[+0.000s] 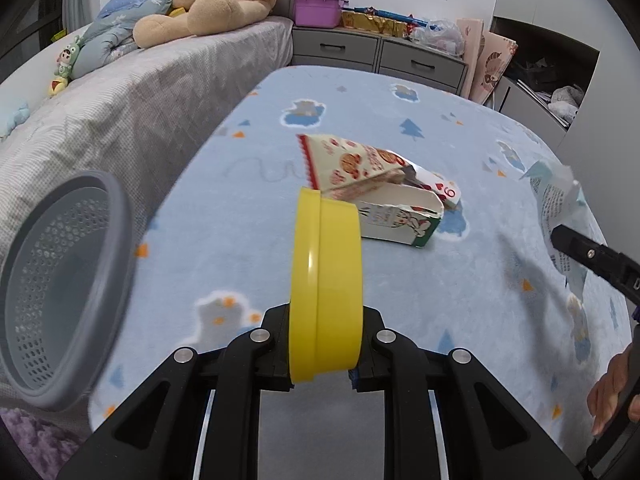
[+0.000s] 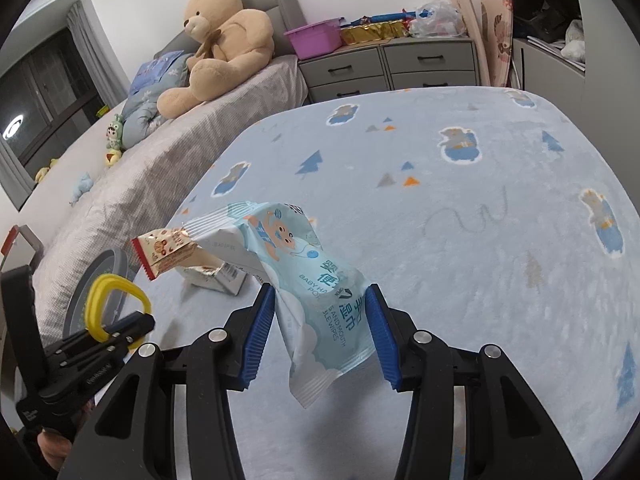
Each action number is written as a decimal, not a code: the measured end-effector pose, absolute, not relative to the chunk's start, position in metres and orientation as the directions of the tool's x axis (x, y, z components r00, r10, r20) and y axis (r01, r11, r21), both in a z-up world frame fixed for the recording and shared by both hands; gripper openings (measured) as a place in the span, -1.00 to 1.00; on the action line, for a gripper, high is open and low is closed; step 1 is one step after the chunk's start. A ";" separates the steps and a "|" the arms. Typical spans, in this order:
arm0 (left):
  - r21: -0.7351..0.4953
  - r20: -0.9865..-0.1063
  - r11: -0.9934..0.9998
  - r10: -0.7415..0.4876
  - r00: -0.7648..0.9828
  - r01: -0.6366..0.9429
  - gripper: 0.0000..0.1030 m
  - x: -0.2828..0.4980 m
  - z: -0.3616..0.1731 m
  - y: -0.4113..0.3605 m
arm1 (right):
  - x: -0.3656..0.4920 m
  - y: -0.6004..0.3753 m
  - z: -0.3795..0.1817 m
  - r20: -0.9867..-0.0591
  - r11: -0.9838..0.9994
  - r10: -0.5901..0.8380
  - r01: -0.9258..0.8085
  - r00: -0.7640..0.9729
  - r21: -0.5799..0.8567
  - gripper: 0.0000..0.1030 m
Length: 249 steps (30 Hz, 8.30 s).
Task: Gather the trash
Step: 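Carry ring and packet over the wastebasket and open both tools, then withdraw both tools from the wastebasket toward the table, then move the right tool to the white paper box and close on it, then lift the white paper box with the right tool off the table, then grasp the red-and-white snack wrapper with the left tool while the right tool holds the box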
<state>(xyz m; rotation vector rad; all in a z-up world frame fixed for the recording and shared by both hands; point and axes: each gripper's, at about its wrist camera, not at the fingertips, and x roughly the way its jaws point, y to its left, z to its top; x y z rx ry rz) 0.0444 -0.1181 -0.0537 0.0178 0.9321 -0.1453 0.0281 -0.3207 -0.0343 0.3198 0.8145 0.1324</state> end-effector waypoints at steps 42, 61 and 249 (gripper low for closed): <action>-0.003 -0.778 0.994 0.066 0.625 -0.109 -0.65 0.048 -0.012 0.152 | 0.088 0.016 -0.016 -0.713 0.869 0.491 -0.342 0.500 0.359 -0.10; -0.018 -0.766 0.980 0.113 0.632 -0.197 0.22 0.046 -0.010 0.173 | 0.092 0.027 -0.013 -0.713 0.874 0.481 -0.344 0.511 0.343 0.17; -0.006 -0.858 0.873 -0.255 0.446 0.487 0.27 0.020 -0.078 -0.104 | -0.087 -0.238 -0.037 -0.804 0.956 -0.037 0.256 0.593 0.145 0.57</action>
